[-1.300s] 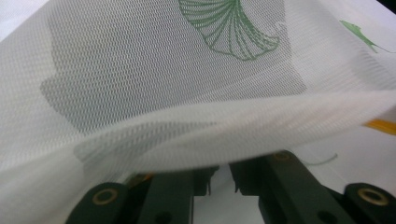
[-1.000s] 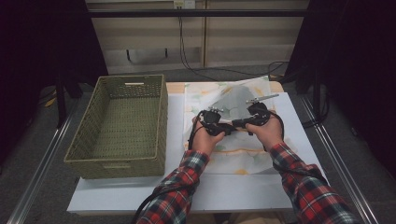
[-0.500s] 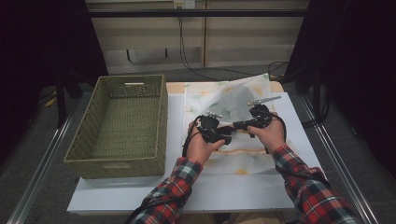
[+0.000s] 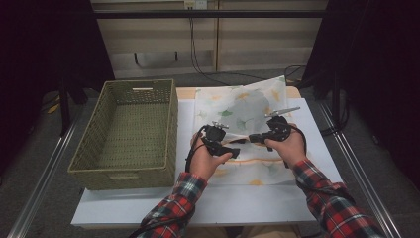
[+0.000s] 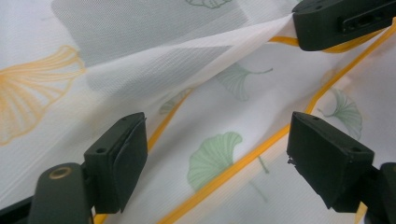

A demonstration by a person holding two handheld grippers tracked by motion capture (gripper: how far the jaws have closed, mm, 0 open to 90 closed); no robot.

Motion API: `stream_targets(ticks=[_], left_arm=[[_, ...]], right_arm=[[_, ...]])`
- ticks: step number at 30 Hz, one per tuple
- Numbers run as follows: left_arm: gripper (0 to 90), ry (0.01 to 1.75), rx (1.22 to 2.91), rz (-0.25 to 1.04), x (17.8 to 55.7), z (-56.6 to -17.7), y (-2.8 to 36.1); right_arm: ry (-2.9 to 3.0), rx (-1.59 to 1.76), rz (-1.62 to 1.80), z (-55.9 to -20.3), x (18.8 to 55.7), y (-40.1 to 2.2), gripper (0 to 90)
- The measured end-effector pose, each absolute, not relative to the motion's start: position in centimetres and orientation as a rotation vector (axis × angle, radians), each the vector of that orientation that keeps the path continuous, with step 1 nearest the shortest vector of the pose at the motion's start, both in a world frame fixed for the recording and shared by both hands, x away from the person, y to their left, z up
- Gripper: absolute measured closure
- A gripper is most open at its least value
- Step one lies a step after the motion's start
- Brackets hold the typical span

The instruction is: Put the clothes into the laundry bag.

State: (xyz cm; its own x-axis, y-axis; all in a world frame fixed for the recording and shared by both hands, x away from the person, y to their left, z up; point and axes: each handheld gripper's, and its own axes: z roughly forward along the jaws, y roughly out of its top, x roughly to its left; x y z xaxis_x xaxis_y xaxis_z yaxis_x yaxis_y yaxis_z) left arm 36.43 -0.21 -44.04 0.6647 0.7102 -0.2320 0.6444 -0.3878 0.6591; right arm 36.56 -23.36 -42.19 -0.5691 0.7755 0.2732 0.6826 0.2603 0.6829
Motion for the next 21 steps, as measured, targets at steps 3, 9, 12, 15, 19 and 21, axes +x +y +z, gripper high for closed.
stream_targets(ticks=[3,9,12,15,19,21], left_arm=[[16.5,1.061,2.114,0.13,36.3,-43.9,0.3],[13.8,1.066,2.115,0.174,36.1,-43.7,1.4],[13.0,1.087,2.1,0.174,36.1,-43.7,1.8],[11.9,1.103,2.106,0.179,36.1,-43.7,2.3],[11.0,1.127,2.101,0.184,36.0,-43.8,2.8],[10.6,1.139,2.096,0.189,36.0,-43.8,3.0]], right_arm=[[2.403,1.395,1.217,-42.5,36.4,-23.6,90.0],[2.42,1.391,1.215,-43.0,36.0,-23.8,90.0],[2.429,1.387,1.212,-43.3,35.7,-24.0,90.0],[2.433,1.385,1.22,-43.6,35.5,-24.1,90.0],[2.44,1.376,1.222,-43.9,35.1,-24.4,90.0],[2.435,1.388,1.229,-44.1,34.9,-24.6,90.0]])
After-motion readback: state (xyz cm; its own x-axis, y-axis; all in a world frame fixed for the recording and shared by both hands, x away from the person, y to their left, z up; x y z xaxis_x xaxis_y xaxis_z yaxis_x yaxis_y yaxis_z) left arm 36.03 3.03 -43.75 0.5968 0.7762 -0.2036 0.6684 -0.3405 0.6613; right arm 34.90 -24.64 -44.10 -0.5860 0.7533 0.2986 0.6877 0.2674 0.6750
